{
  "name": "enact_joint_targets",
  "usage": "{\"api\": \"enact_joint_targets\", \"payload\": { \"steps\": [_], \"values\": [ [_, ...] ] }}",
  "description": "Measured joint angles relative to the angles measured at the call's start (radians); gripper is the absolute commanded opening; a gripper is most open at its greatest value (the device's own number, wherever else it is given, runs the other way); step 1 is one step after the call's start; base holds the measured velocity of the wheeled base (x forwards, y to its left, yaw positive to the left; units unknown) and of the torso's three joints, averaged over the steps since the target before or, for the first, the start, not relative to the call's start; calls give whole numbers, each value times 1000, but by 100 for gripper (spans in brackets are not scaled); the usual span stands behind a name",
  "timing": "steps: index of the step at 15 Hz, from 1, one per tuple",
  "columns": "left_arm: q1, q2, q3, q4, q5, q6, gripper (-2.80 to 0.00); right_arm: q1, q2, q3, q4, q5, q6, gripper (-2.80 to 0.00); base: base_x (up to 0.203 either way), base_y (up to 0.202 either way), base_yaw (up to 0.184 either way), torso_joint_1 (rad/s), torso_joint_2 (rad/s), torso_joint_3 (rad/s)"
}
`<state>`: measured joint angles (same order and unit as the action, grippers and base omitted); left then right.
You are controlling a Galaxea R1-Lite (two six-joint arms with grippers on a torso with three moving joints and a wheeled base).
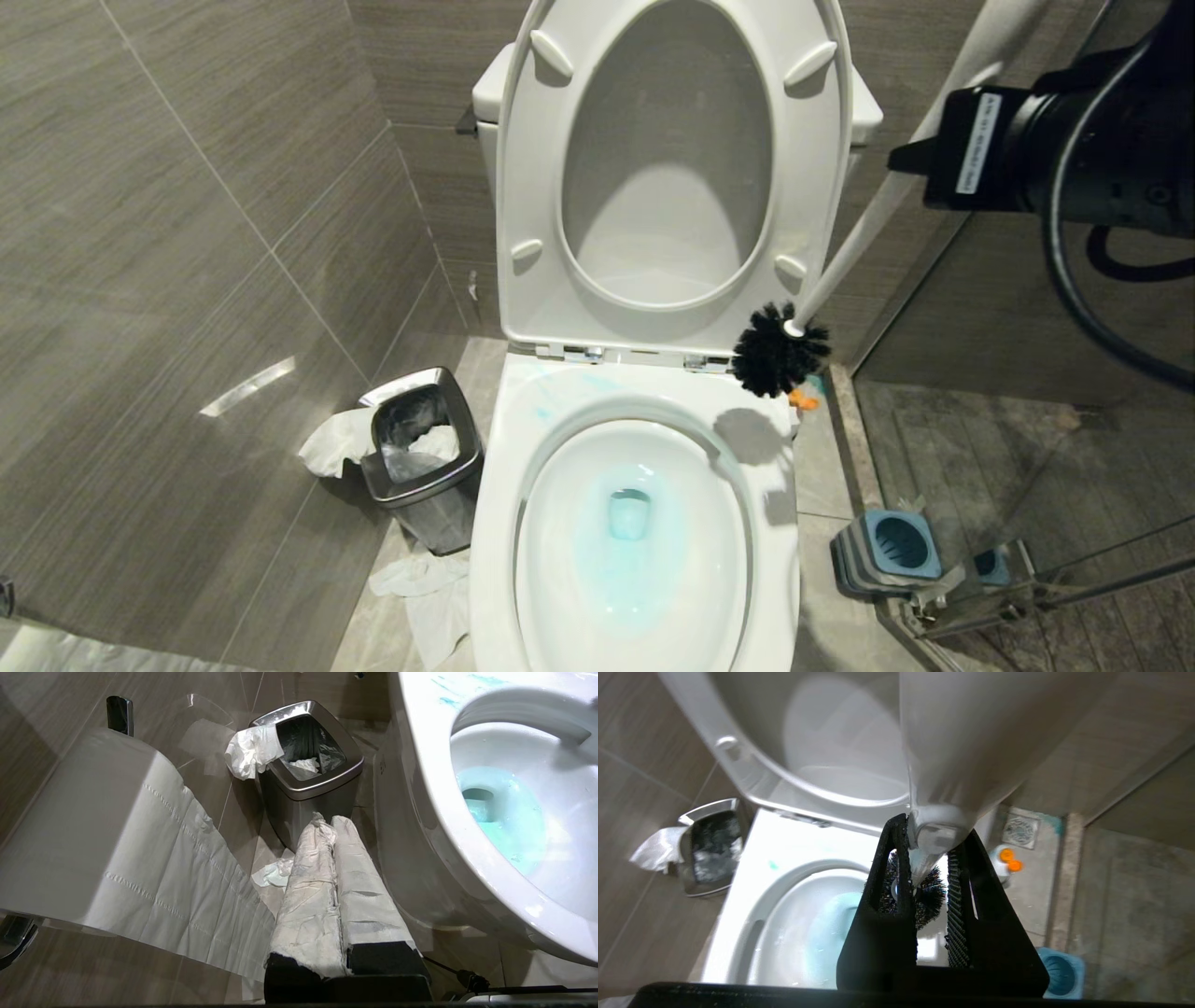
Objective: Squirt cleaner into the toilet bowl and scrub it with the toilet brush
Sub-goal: Scrub the toilet bowl
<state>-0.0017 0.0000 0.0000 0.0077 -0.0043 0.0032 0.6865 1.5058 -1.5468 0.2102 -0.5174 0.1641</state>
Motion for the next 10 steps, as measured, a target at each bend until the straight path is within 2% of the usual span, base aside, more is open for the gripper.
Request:
{"api": "enact_joint_targets", "payload": {
  "steps": [2,5,10],
  "values": [
    [0,0,0,0,0,0,-280,49,56,-15,0,-31,23,-280,0,0,0,0,0,0],
    [0,0,0,0,-1,0,-280,88,130,-21,0,-34,76,-280,0,0,0,0,0,0],
    [0,0,0,0,-1,0,-280,112,252,19,-5,-19,182,-280,0,0,0,0,0,0]
  ]
}}
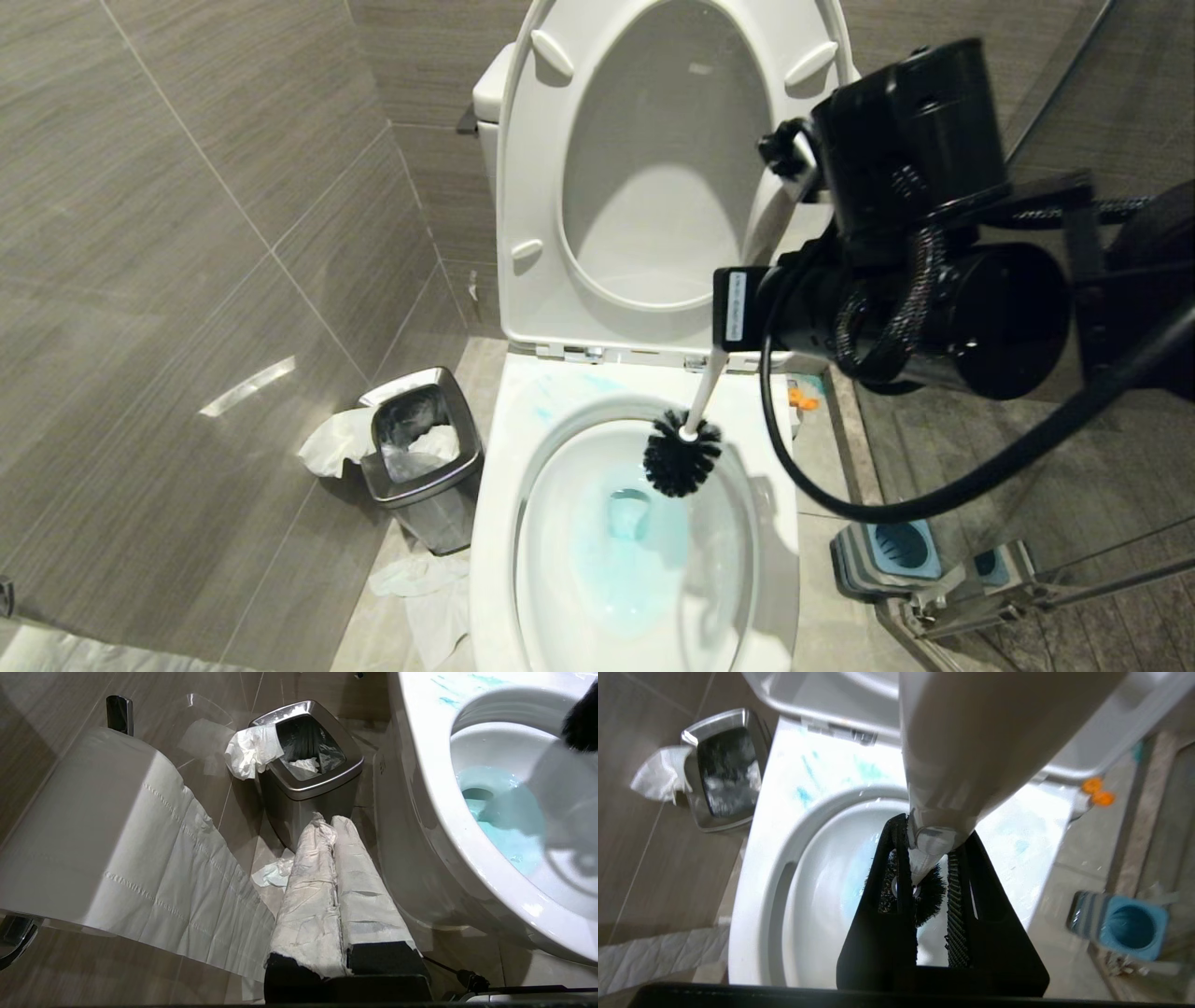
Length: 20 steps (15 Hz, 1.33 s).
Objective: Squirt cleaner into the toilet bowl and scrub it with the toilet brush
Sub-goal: Scrub the toilet bowl
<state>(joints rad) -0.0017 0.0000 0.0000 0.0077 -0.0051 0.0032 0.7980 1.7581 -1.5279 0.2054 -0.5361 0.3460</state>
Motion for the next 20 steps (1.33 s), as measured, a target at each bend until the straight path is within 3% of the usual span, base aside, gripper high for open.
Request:
{"api": "enact_joint_targets", "payload": {
  "steps": [6,11,20],
  "values": [
    [0,0,0,0,1,0,-280,-10,194,10,-81,53,85,-280,0,0,0,0,0,0],
    [0,0,0,0,0,-1,-280,-77,331,-9,-189,53,28,-280,0,0,0,0,0,0],
    [0,0,0,0,1,0,-280,-76,539,-23,-357,52,-14,-280,0,0,0,0,0,0]
  ]
}}
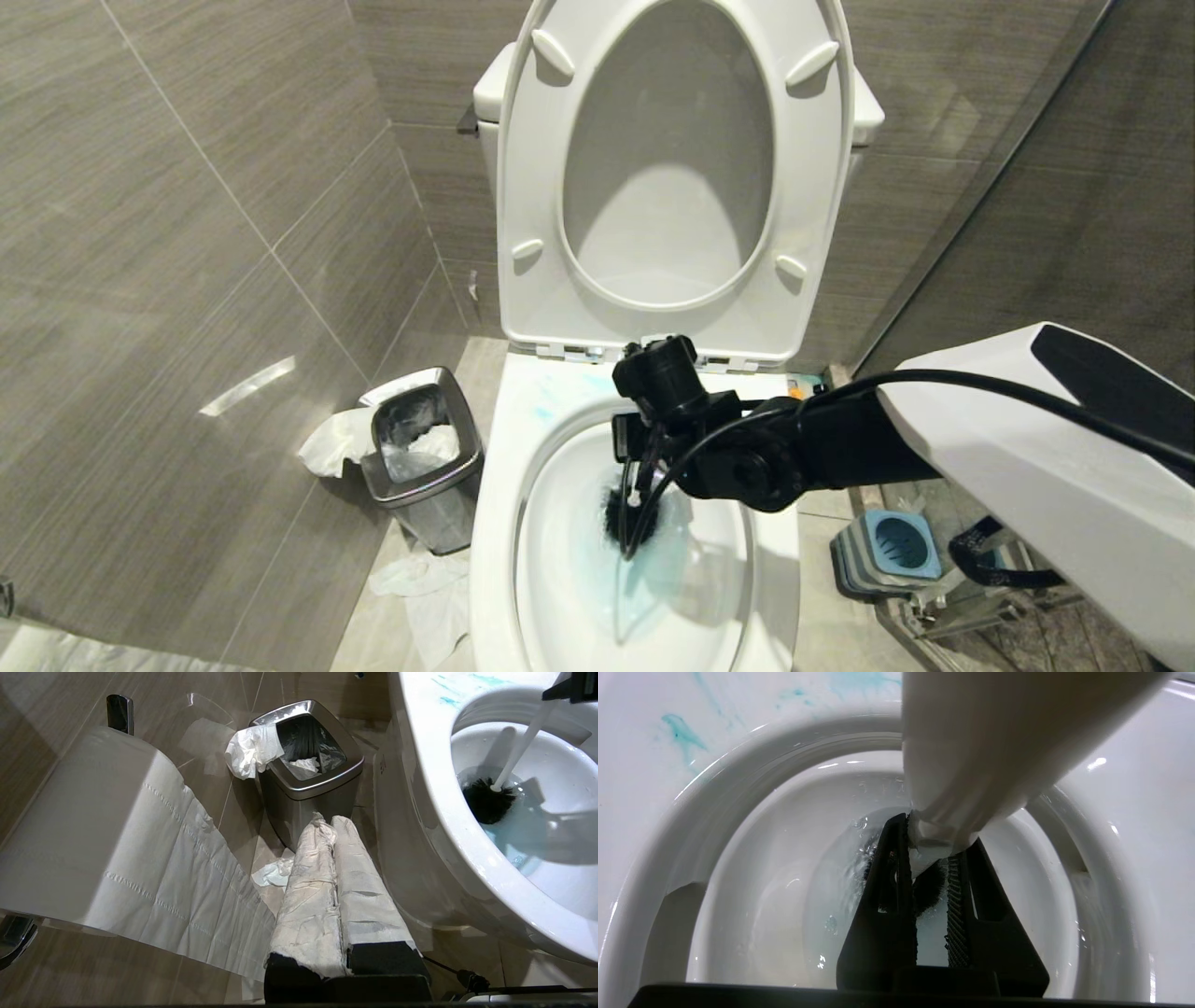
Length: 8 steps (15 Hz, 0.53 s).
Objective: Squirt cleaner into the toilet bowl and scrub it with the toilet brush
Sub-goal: Scrub the toilet bowl
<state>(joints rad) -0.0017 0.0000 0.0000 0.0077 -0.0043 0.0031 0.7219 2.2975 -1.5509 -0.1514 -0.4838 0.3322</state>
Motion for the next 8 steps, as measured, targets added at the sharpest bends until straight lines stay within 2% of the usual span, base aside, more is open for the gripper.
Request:
{"api": "enact_joint_targets", "payload": {
  "steps": [4,8],
  "values": [
    [0,0,0,0,-1,2,-280,27,-23,24,-3,1,-6,-280,0,0,0,0,0,0],
    [0,0,0,0,-2,0,-280,89,-218,87,69,-5,-6,-280,0,0,0,0,0,0]
  ]
}}
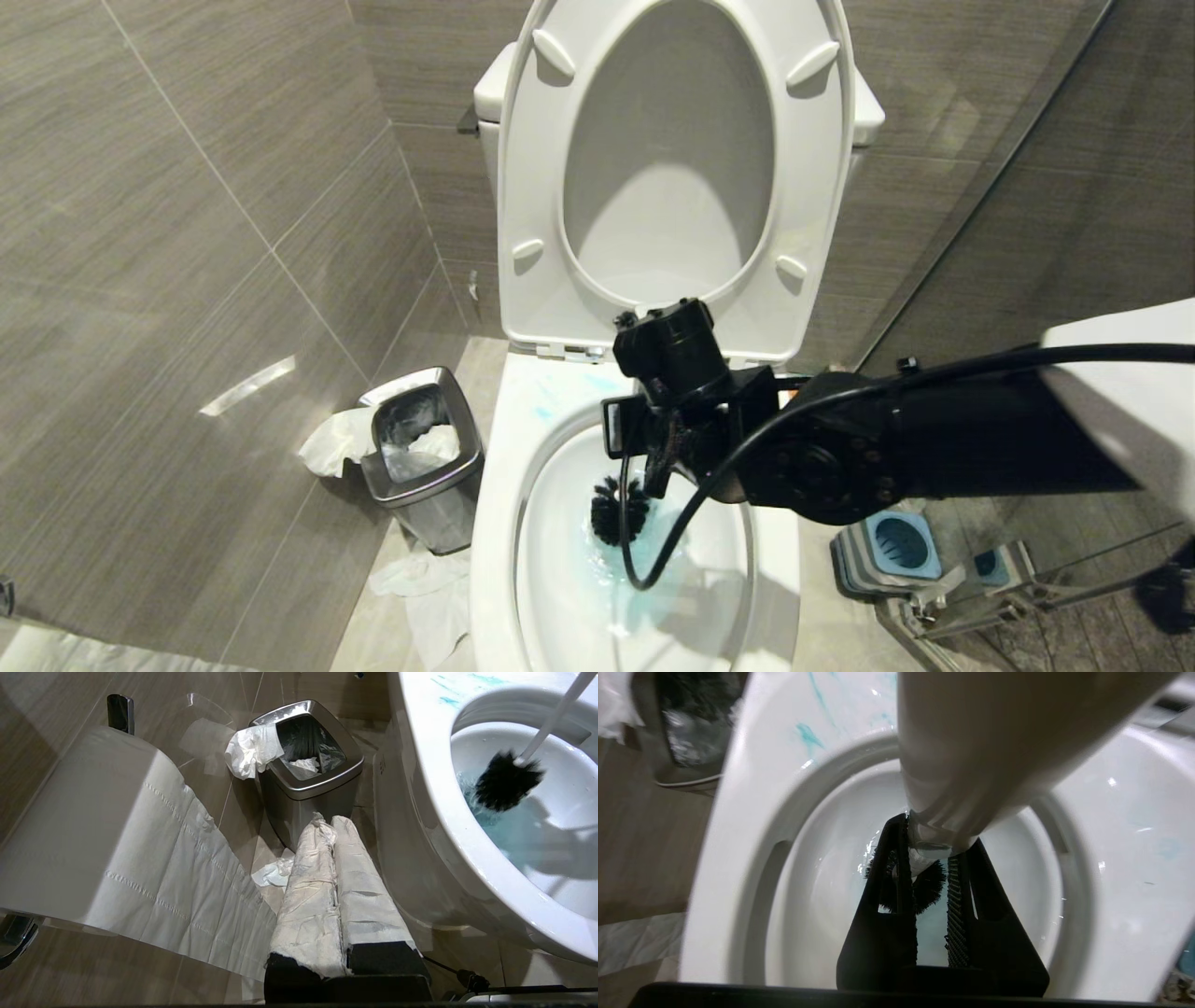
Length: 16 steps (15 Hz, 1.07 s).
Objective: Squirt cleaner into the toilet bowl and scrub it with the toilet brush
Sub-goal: Scrub the toilet bowl
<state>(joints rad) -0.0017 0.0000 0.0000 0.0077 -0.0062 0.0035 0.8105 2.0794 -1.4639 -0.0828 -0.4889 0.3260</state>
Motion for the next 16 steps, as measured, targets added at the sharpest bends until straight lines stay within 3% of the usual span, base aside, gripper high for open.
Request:
{"api": "enact_joint_targets", "payload": {
  "steps": [3,6,16],
  "values": [
    [0,0,0,0,0,0,-280,24,-139,20,96,-12,-2,-280,0,0,0,0,0,0],
    [0,0,0,0,0,0,-280,27,-161,24,95,-14,0,-280,0,0,0,0,0,0],
    [0,0,0,0,0,0,-280,-32,135,-51,-70,-22,-4,-280,0,0,0,0,0,0]
  ]
}}
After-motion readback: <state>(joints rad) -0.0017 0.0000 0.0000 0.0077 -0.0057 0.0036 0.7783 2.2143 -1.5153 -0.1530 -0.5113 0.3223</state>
